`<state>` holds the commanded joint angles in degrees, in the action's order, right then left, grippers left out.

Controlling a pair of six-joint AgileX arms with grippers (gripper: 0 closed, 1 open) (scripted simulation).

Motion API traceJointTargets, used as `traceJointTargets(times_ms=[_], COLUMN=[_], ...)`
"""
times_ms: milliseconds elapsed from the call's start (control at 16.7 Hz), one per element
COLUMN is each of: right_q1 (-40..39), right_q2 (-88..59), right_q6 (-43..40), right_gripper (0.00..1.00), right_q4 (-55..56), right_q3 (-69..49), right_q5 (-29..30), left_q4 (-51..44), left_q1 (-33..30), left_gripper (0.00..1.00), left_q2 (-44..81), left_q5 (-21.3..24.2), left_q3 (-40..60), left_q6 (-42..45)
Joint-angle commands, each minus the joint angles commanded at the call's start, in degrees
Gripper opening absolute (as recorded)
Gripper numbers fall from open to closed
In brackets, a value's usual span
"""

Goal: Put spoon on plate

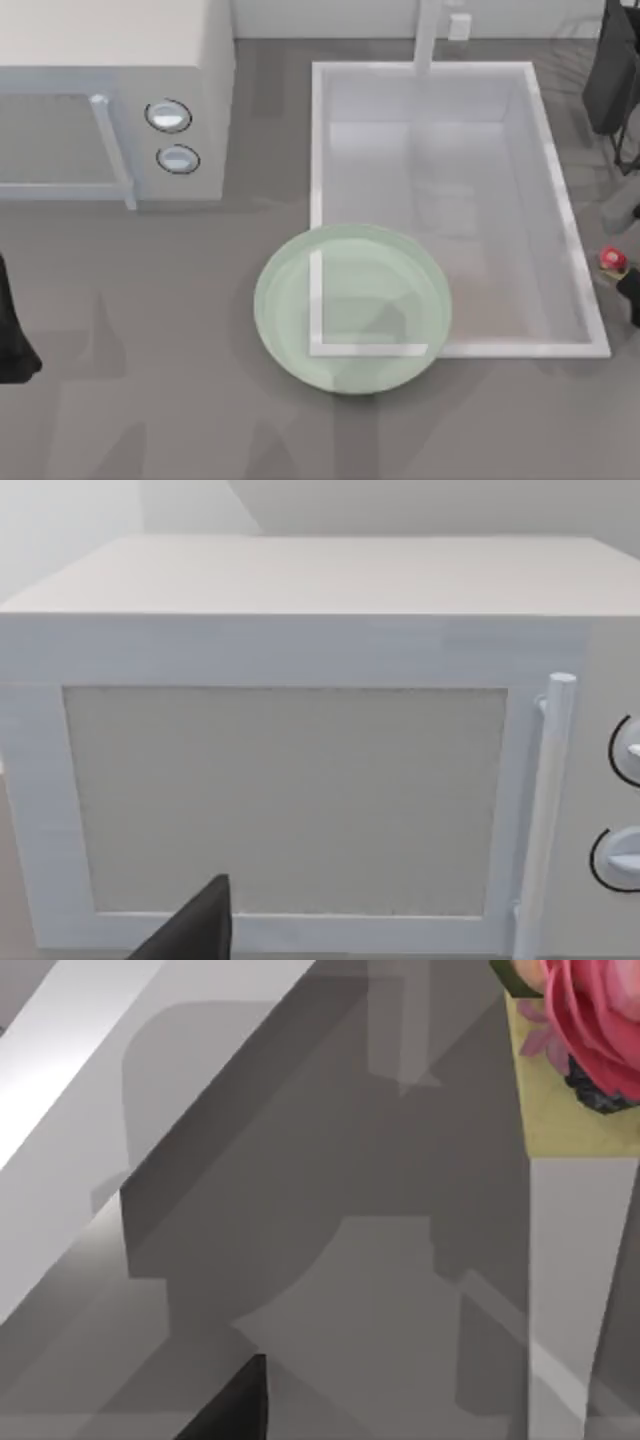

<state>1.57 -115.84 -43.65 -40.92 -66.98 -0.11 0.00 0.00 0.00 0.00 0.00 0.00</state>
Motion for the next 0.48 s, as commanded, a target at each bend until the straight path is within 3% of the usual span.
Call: traceJointTargets(times_ms=[480], right_q1=[0.0], right_q2=[0.0], right_q6=[0.0], right_gripper=[0.0], right_q4=[0.0], right_q3=[0.0], right_q5=[0.0], left_q4=[0.0], left_q1=[0.0], left_gripper=[1.0], left_q2=[0.0], left_q5=[0.0], left_q3=[0.0], left_q6=[0.0])
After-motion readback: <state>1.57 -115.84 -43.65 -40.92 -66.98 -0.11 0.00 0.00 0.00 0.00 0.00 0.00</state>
